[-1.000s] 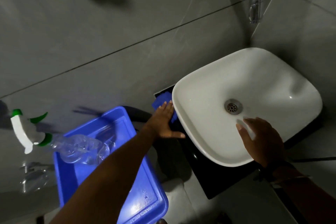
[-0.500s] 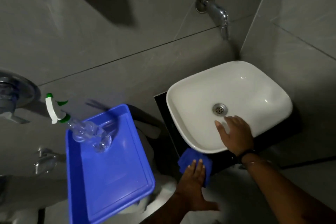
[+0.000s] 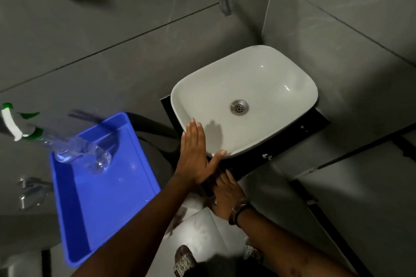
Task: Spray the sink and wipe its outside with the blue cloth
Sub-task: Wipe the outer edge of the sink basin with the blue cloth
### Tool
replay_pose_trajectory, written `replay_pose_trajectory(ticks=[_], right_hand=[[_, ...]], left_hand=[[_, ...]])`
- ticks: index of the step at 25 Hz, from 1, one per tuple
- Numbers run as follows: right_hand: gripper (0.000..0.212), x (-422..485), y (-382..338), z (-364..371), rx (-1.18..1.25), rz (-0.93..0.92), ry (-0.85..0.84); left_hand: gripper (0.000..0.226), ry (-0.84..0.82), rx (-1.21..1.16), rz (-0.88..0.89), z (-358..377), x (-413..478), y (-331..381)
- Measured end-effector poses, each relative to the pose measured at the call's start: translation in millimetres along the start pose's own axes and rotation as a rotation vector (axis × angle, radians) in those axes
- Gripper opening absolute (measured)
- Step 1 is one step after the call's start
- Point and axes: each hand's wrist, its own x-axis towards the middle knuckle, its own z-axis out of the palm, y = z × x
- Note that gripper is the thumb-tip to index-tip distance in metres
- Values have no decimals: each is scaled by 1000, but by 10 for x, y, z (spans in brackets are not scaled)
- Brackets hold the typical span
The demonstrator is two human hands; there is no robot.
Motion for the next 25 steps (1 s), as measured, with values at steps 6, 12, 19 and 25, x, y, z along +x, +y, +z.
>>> replay_pose_trajectory(ticks=[6, 12, 19, 25], right_hand=[[77, -240, 767, -48, -36, -15, 82], [79, -220, 2646, -686, -99, 336, 169], [88, 90, 2960, -809, 50, 636, 198], [90, -240, 1207, -180, 217, 472, 255]], left_hand=[[118, 60, 120, -127, 215, 248, 33], [118, 99, 157, -196, 250, 385, 28], [114, 118, 182, -219, 273, 446, 111], [113, 112, 179, -230, 260, 411, 117]])
